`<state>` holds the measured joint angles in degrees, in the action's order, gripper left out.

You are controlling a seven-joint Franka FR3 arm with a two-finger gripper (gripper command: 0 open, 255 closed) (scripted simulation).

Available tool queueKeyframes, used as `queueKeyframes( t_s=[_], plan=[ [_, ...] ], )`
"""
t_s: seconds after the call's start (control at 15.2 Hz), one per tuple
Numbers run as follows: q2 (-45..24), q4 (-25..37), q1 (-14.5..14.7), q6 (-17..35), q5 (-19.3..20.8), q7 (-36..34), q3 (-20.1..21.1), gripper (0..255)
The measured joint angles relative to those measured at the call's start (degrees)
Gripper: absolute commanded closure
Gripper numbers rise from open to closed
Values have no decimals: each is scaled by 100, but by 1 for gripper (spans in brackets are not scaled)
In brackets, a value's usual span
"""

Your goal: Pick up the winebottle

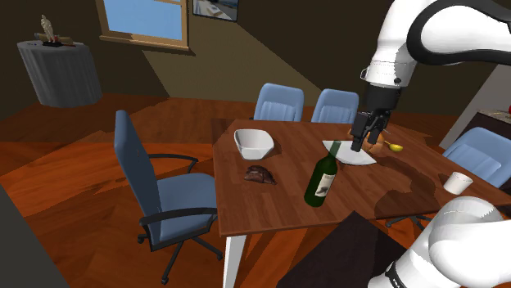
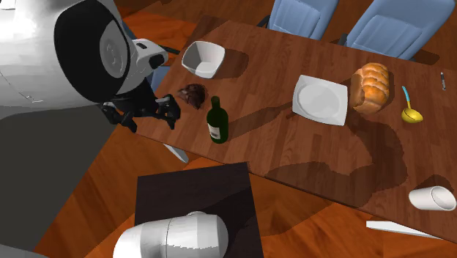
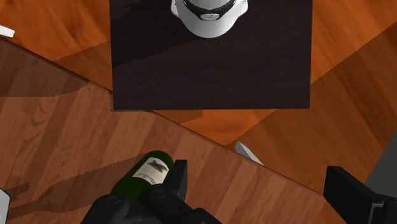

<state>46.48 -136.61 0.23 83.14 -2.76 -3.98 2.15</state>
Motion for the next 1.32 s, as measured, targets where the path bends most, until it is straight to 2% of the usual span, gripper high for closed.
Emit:
queueKeyframes(
  t_s=[0.13, 0.73, 1.32],
  plan=[
    [-64, 0, -24, 64, 37, 47, -49, 0],
    [-1185, 90, -357, 1143, 468, 725, -785, 0],
    [-2644, 700, -587, 2042, 574, 1416, -1471, 0]
  ],
)
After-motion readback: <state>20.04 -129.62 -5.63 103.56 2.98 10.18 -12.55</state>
